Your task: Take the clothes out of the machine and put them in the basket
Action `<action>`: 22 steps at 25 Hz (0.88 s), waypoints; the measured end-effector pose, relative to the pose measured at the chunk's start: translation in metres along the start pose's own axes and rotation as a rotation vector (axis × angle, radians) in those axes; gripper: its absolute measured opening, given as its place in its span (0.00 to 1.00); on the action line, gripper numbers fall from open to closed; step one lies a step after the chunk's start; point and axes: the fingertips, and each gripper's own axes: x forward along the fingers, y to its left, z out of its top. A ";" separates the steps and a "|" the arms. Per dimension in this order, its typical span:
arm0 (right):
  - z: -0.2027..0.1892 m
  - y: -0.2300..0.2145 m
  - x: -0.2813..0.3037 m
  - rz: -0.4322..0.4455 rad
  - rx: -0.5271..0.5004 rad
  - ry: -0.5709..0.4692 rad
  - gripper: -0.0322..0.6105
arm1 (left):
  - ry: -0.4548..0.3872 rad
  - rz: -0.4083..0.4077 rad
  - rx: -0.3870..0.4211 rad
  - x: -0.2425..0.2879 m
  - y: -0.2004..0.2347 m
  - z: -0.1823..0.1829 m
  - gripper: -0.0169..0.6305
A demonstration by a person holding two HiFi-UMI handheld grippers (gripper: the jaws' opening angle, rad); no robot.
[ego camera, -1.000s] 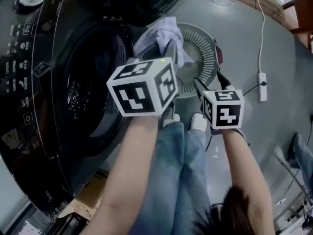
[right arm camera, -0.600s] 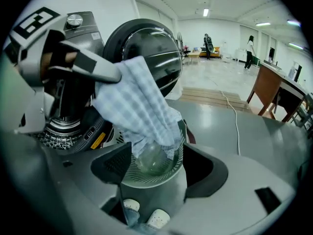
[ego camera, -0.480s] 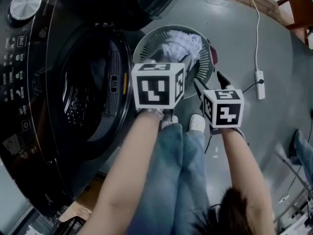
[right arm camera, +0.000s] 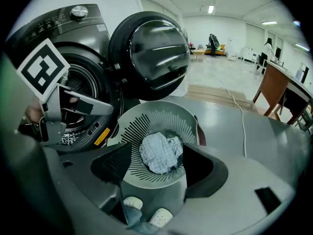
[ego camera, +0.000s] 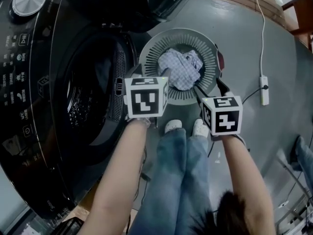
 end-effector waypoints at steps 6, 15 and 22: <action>0.004 0.026 0.022 0.060 -0.048 0.016 0.54 | 0.026 0.190 -0.007 0.002 0.071 -0.021 0.56; -0.017 0.050 0.052 0.101 -0.098 0.053 0.54 | 0.052 0.562 -0.033 -0.006 0.194 -0.054 0.64; -0.008 0.069 0.081 0.085 -0.124 0.076 0.54 | 0.117 0.728 0.099 -0.003 0.238 -0.070 0.66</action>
